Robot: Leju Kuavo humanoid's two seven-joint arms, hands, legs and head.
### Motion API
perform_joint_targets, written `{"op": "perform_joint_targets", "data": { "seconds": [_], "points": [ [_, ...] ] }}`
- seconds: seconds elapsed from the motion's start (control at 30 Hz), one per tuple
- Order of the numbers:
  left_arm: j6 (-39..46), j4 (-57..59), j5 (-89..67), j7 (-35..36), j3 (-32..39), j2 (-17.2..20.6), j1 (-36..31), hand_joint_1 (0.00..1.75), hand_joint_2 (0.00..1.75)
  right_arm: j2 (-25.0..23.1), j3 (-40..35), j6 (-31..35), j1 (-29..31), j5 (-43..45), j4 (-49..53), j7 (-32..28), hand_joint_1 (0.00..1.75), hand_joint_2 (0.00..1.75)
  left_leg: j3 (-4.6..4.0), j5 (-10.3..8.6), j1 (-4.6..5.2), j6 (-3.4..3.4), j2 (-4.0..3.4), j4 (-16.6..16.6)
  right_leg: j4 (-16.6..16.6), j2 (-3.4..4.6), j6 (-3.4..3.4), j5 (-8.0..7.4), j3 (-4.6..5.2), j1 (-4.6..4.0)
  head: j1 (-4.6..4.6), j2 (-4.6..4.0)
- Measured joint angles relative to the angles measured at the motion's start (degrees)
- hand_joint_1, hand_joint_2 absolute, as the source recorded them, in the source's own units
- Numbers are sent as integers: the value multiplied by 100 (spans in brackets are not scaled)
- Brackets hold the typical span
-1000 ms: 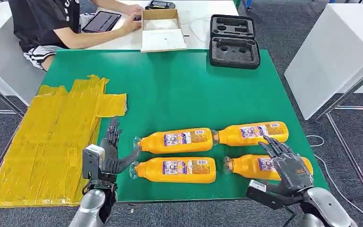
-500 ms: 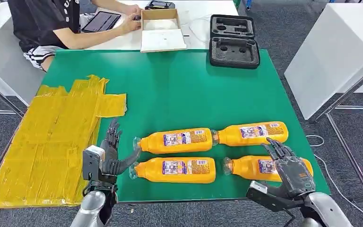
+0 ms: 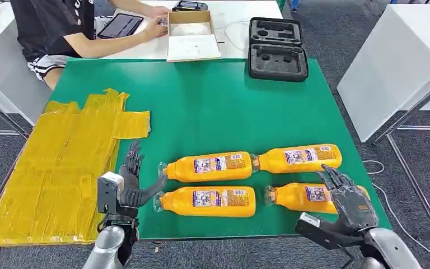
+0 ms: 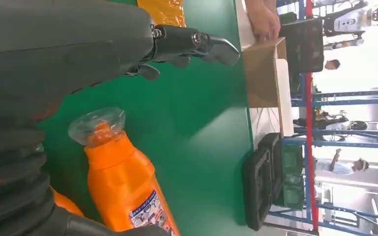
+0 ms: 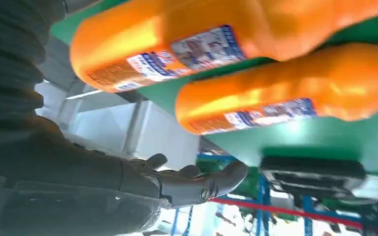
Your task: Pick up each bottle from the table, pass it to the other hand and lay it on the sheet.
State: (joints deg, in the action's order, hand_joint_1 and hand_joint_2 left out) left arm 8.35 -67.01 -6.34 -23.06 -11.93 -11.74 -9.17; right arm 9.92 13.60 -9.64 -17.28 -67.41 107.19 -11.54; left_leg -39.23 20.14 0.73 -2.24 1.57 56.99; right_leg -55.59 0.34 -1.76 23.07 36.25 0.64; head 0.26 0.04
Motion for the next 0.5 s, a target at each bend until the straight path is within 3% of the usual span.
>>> {"op": "perform_joint_targets", "data": {
  "seconds": [0.23, 0.5],
  "points": [
    [-46, 138, -20, 77, 74, -20, -6, 0, 175, 26, 483, -83, 298, -125, -647, 138, 0, 175, 0, -1, 1, -2, 0, 0, 0, 0, -1, 0, -1, 0, 4, 0],
    [-101, 284, -13, 77, 120, -63, -22, 0, 175, 15, 548, -50, 531, -297, -1121, 233, 0, 175, 1, -1, 1, -2, -2, 0, 0, 1, -1, -1, -1, 0, 0, 0]
  ]
}}
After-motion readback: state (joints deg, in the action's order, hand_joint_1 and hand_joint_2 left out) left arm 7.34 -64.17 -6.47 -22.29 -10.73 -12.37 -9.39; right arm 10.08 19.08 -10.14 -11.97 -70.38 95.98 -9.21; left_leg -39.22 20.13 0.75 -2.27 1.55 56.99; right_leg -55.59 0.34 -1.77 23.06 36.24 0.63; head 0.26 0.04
